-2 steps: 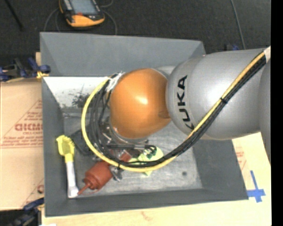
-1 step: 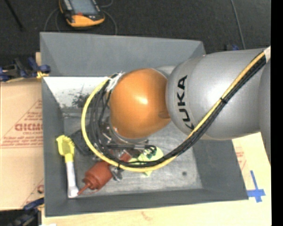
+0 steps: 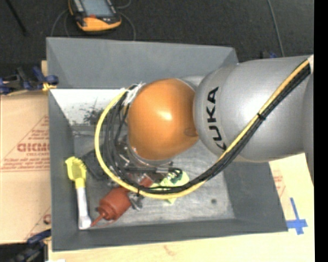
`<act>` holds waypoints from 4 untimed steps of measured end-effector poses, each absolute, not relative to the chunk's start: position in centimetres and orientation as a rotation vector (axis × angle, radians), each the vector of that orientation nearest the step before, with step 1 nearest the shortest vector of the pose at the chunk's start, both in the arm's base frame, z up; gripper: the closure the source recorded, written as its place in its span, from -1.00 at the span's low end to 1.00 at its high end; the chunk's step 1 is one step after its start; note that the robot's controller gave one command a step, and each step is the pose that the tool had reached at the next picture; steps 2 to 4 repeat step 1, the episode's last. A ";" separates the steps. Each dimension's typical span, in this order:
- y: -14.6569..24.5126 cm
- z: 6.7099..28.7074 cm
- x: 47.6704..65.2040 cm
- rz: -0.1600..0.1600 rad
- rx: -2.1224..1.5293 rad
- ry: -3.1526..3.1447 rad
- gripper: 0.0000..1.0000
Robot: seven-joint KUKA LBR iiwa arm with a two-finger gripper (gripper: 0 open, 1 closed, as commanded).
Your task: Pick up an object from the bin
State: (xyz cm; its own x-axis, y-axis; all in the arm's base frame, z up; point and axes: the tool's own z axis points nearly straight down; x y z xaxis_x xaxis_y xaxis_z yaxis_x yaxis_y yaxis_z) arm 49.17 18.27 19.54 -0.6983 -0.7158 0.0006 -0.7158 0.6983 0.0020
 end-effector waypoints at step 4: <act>18.3 24.0 50.4 0.001 1.274 -2.881 1.00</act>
Offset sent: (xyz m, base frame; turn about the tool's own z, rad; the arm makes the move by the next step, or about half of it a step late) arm -0.0159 -0.0052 -0.1254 -0.3770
